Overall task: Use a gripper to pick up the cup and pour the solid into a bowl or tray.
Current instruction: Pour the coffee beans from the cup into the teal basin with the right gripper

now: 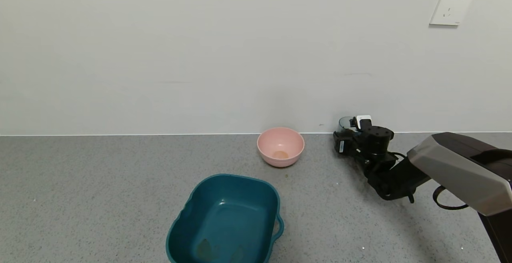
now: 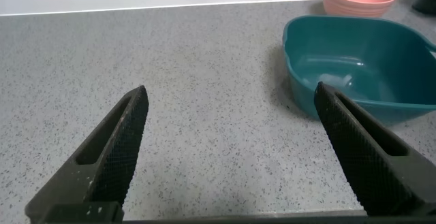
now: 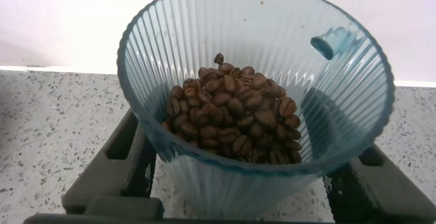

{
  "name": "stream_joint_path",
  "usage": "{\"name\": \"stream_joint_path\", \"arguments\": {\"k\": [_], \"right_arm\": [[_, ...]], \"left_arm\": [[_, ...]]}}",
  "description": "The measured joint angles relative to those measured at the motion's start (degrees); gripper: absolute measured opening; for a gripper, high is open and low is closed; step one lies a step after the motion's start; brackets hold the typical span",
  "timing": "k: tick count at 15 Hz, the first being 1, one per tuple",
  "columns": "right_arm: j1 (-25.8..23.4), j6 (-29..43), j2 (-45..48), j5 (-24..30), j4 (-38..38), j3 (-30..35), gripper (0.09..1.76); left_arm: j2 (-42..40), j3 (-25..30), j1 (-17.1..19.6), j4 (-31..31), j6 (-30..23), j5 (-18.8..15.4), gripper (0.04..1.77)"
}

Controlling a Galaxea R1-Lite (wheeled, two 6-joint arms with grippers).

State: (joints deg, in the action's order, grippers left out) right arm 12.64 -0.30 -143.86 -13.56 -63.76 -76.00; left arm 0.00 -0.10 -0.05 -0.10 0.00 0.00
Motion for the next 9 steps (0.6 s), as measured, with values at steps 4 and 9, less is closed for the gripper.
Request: {"name": "stream_joint_path", "arguments": {"k": [4,9], "right_arm": [[0.37,-0.33,3.69,0.24,0.28,4.17,1.38],[2.99,-2.78,12.03,0.05,1.49,11.09,1.37]], "left_arm": [[0.00,0.00,0.00,-0.01,0.00,0.00,1.75],[0.00,0.00,0.00,0.02,0.00,0.00,1.75]]}}
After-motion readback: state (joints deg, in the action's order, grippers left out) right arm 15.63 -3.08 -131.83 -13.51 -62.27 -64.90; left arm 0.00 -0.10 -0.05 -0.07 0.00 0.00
